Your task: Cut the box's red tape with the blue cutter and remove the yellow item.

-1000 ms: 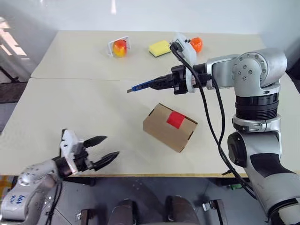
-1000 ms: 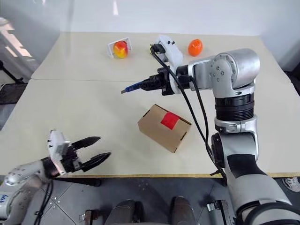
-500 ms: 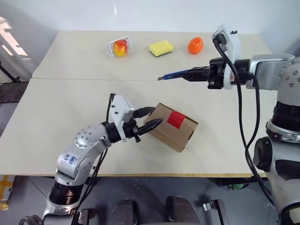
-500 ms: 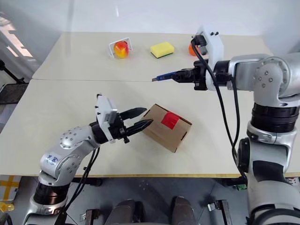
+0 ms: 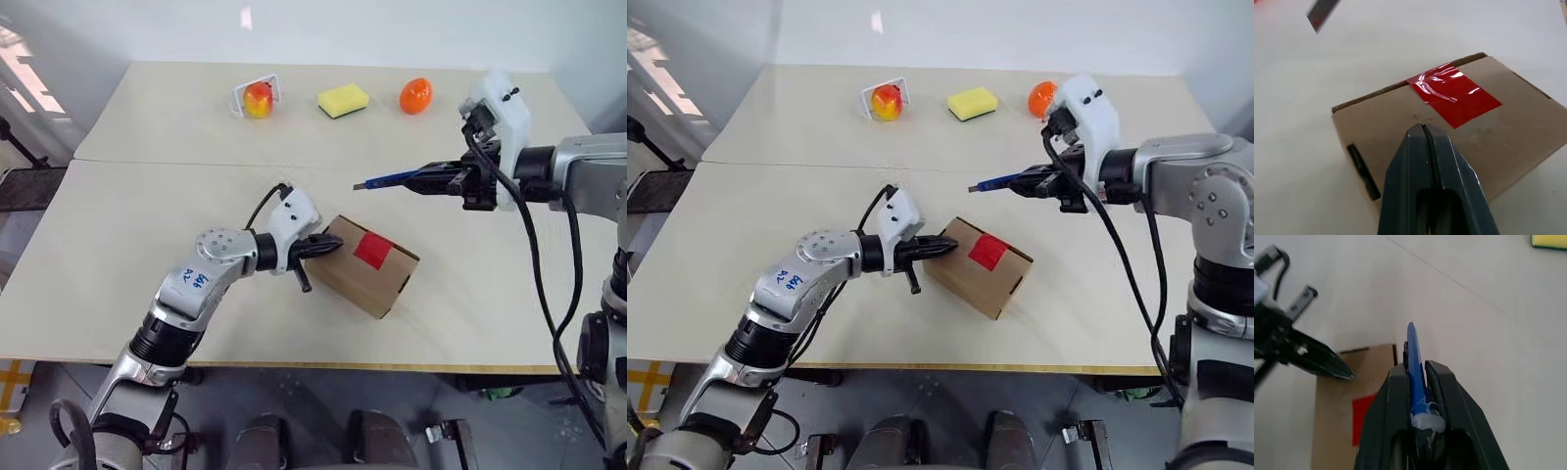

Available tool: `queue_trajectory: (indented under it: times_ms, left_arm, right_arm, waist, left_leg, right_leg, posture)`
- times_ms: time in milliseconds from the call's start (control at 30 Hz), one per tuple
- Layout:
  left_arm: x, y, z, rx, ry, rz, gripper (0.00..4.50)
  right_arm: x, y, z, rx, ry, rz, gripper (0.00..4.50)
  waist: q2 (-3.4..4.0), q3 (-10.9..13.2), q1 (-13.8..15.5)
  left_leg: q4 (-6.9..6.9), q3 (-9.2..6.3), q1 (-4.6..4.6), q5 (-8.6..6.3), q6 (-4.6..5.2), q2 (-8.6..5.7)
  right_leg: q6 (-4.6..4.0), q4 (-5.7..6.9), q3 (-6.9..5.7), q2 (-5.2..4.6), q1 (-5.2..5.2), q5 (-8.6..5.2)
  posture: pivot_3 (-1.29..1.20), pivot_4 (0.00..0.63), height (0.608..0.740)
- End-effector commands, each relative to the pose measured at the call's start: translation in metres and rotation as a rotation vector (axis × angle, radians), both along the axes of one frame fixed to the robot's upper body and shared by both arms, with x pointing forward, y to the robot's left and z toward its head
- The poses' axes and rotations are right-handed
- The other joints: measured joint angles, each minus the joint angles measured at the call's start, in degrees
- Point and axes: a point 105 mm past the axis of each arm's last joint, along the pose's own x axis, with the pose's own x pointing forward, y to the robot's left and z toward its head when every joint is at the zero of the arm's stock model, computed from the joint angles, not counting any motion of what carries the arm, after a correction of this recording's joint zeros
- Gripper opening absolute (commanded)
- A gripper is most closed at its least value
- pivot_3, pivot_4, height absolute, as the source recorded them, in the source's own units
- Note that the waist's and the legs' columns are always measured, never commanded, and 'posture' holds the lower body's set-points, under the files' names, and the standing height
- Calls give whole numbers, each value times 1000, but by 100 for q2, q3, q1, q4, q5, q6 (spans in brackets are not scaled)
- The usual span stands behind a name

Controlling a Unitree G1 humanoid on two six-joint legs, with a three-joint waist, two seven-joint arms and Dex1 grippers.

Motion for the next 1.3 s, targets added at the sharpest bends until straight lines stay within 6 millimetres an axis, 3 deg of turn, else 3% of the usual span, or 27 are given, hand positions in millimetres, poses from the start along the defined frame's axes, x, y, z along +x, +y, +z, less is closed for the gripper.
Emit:
queue_trajectory:
  times_ms: [33,200,467,800,1000,1300]
  left_arm:
    - [-3,-4,2,52,31,-45,0]
    - [-5,-3,0,73,67,-58,0]
    - [-4,0,0,76,93,-54,0]
    - [-5,2,0,87,97,-62,0]
    - [-4,2,1,88,96,-59,0]
    - [-2,2,1,84,101,-51,0]
  right_arm:
    - [-13,3,3,-61,-44,60,166]
    - [-15,6,-10,-112,-27,92,166]
    - [-12,9,-15,-119,-30,109,166]
    - [-3,3,-12,-113,-59,73,166]
    - [-6,0,-29,-137,-8,90,166]
    - [-6,-8,-36,-177,5,80,166]
  waist:
    - [0,0,4]
    - [-1,0,7]
    - [-1,1,10]
    - [-1,1,9]
    - [-1,1,20]
    - [-1,1,16]
  left_leg:
    - [0,-2,-1,0,0,0]
    - [3,-3,-2,0,1,-1]
    - [5,-6,-3,1,1,-1]
    - [6,-6,-3,1,2,-1]
    - [8,-7,-4,1,2,-2]
    - [10,-8,-5,1,2,-2]
  right_leg:
    - [0,0,-2,0,0,0]
    - [0,0,-2,-1,0,0]
    - [0,0,-4,-2,1,0]
    - [0,1,-4,-2,1,0]
    - [0,2,-5,-3,2,0]
    - [0,2,-5,-3,2,0]
  posture:
    - [0,150,740]
    - [0,150,740]
    - [0,150,740]
    - [0,150,740]
    - [0,150,740]
    - [0,150,740]
